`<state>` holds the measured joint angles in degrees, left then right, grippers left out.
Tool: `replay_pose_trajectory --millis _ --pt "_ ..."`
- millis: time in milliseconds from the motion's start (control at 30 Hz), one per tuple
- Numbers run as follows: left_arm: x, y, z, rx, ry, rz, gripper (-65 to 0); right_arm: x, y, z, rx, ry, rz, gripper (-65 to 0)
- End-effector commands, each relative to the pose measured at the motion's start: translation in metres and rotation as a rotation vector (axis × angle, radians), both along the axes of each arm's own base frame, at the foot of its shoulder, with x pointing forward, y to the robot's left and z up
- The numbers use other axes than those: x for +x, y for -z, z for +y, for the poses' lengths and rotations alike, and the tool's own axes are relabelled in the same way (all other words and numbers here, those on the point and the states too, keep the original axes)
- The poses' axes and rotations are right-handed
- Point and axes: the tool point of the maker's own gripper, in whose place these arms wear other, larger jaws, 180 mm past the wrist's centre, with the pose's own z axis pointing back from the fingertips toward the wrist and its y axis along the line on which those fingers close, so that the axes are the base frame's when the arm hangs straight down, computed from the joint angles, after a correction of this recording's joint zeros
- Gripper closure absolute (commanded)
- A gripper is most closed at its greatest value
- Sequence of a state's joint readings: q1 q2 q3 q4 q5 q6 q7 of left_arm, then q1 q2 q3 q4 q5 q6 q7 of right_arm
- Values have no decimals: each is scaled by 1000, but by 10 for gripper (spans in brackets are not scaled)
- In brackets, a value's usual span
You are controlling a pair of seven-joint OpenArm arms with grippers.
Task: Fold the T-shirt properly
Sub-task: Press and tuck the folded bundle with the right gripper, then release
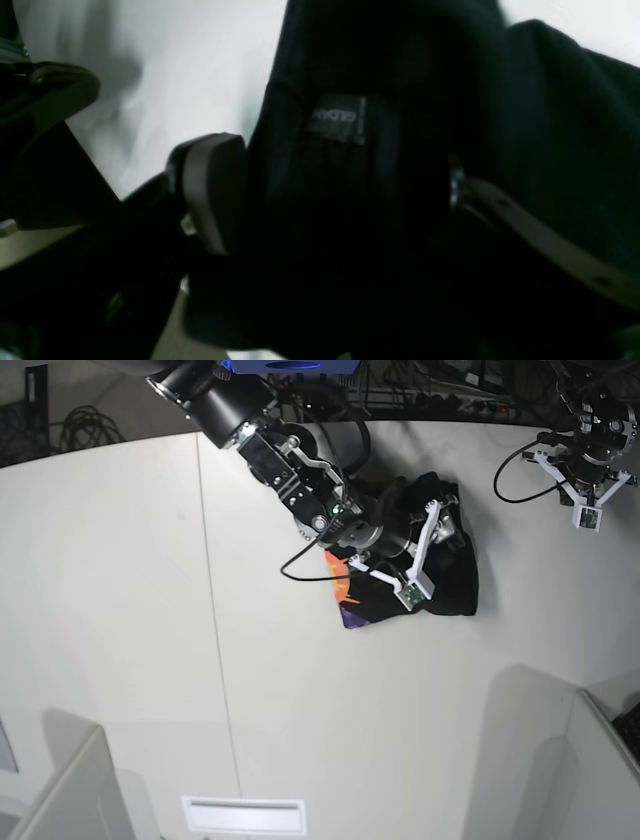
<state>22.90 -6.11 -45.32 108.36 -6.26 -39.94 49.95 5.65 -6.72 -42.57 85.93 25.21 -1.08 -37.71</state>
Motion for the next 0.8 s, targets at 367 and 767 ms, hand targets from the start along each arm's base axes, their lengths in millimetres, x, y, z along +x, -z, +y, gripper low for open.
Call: replay_pose_trajectory --millis 367,767 --pt "4 -9 5 22 11 -25 0 12 -79 -7 126 -17 -214 -380" --pt "13 -9 -7 -2 35 -43 0 43 -30 -92 61 257 -86 0"
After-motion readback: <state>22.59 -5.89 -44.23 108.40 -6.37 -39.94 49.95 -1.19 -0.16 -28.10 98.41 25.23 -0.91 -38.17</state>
